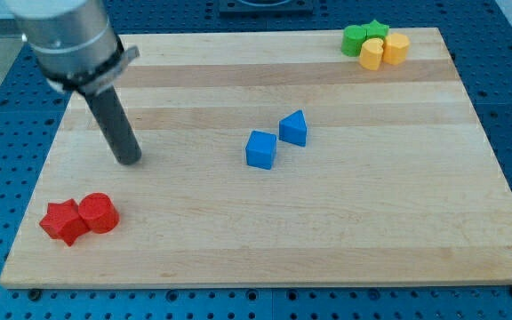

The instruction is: Drag the triangle towards the bottom right

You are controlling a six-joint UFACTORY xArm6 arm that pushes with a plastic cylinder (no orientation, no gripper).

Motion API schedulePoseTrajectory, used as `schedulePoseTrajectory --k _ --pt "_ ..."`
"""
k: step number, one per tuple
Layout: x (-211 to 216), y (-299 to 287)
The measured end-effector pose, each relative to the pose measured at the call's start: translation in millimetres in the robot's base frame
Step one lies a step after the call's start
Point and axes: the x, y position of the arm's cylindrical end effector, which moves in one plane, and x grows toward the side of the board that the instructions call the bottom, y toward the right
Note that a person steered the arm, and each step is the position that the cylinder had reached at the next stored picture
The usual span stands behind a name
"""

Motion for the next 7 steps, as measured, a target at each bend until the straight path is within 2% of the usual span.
schedulePoseTrajectory --k 1,2,3,6,7 --pt "-53.8 9.0" --pt "-84.5 68.1" --pt "-89.7 141.6" --pt "14.6 279.6" --pt "5.1 288.9"
